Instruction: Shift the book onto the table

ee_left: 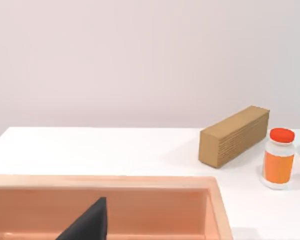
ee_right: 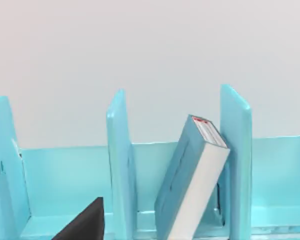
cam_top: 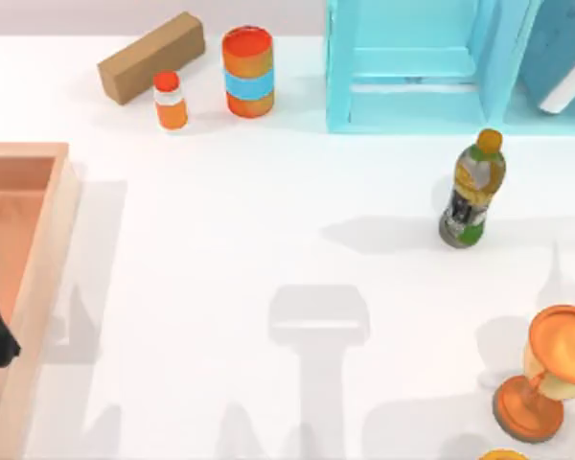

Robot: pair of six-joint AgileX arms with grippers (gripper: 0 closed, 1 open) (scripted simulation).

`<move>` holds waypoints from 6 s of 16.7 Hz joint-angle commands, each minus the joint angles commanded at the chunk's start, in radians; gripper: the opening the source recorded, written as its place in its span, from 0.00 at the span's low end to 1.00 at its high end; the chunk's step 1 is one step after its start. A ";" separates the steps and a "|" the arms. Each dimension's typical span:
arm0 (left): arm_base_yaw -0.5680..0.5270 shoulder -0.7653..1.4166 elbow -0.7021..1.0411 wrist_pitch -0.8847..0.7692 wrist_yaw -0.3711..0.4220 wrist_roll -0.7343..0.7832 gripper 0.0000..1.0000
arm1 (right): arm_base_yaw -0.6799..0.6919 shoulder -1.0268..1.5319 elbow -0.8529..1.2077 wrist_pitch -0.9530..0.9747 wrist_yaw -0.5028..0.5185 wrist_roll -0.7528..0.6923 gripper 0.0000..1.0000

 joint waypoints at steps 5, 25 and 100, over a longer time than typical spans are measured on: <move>0.000 0.000 0.000 0.000 0.000 0.000 1.00 | -0.037 0.464 0.332 0.133 -0.058 0.104 1.00; 0.000 0.000 0.000 0.000 0.000 0.000 1.00 | -0.139 1.700 0.738 0.434 -0.290 0.238 1.00; 0.000 0.000 0.000 0.000 0.000 0.000 1.00 | 0.241 1.228 1.013 -0.388 0.185 0.113 0.00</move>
